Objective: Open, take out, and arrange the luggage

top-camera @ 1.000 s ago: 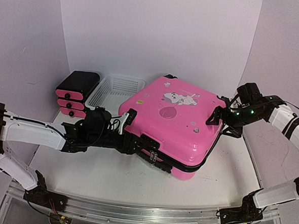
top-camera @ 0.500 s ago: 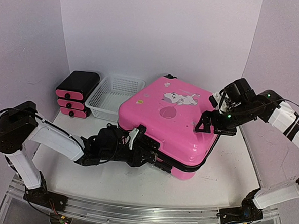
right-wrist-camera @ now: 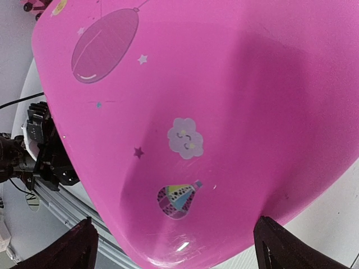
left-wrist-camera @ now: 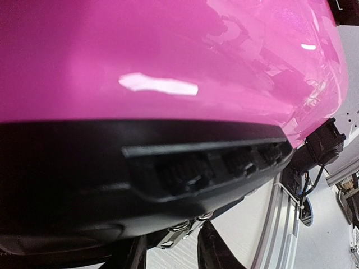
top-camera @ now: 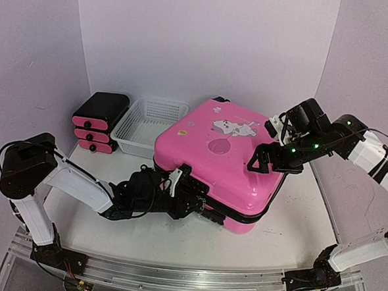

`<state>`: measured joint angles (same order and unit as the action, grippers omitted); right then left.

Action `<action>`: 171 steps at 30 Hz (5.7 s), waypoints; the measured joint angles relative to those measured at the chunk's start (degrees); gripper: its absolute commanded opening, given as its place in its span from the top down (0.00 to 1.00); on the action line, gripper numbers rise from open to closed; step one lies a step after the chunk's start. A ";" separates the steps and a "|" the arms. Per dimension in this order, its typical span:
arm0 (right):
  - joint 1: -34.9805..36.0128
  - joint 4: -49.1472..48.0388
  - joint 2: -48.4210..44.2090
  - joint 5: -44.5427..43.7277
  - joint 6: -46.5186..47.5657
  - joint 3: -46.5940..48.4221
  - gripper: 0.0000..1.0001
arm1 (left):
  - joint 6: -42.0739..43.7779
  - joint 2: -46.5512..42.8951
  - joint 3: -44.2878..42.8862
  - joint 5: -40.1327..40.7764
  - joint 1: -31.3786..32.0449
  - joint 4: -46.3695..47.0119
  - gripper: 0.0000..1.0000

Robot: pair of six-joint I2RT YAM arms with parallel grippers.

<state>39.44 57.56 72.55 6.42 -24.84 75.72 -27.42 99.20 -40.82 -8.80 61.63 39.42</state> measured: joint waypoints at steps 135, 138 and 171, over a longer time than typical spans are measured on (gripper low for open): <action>38.01 -6.97 41.48 -55.15 -66.01 8.85 0.76 | 5.14 -33.86 -14.38 1.75 -17.90 -64.02 0.08; 38.03 -6.01 41.66 -55.43 -66.31 8.85 0.88 | 5.16 -33.77 -14.43 1.09 -18.34 -64.02 0.07; 36.33 3.54 36.85 -47.76 -52.83 6.75 1.00 | -30.01 -19.54 7.61 -13.00 -8.20 -20.83 0.39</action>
<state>75.77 61.10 109.40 -41.34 -77.67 82.48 -57.43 79.66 -33.21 -21.80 53.43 18.59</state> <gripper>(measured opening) 0.010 0.636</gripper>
